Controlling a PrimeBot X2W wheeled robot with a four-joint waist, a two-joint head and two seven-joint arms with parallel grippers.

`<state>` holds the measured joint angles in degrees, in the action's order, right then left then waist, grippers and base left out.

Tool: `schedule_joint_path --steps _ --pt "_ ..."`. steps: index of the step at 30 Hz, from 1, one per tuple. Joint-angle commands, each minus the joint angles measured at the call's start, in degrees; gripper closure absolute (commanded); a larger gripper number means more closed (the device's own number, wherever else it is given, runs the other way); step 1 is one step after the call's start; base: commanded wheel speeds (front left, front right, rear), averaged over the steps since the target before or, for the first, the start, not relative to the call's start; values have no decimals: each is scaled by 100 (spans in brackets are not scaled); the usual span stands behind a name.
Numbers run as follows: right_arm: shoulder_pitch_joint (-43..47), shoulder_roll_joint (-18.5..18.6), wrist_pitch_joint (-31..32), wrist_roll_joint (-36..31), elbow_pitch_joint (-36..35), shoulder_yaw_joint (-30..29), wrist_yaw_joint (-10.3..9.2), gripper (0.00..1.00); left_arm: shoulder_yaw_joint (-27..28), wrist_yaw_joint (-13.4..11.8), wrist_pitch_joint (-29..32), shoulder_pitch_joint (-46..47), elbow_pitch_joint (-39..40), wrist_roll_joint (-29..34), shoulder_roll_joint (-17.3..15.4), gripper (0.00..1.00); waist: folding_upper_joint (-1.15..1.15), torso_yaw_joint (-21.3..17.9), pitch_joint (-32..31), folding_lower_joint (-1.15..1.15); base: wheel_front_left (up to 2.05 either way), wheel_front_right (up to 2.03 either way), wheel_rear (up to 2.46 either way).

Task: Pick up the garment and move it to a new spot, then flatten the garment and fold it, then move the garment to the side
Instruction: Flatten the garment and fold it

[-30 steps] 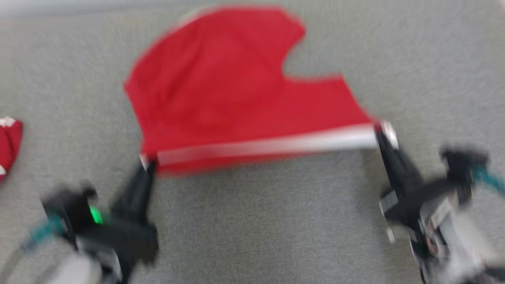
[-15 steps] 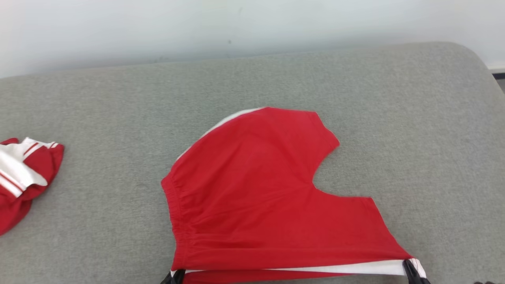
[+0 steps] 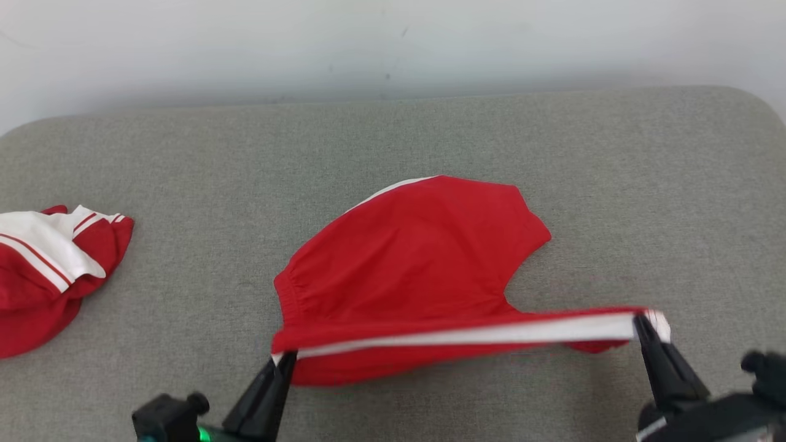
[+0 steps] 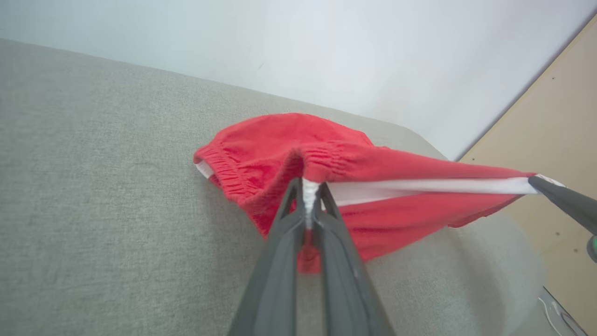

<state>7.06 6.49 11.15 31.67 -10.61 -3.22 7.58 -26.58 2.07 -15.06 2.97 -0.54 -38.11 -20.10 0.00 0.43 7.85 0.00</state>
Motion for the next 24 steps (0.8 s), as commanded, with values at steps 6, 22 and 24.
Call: schedule_joint_path --steps 6,22,24 --pt "-1574 186 47 -230 792 84 -18 100 140 135 -7 964 -428 45 172 100 0 209 370 0 0 0 0" --pt "-4989 166 -826 -1017 4691 279 -17 100 307 475 -12 2928 -2592 227 1084 100 0 879 1206 0 0 0 0" --pt "-5320 174 -1015 -1098 5171 259 -17 100 336 508 -13 3078 -2729 283 1198 100 0 958 1280 0 0 0 0"
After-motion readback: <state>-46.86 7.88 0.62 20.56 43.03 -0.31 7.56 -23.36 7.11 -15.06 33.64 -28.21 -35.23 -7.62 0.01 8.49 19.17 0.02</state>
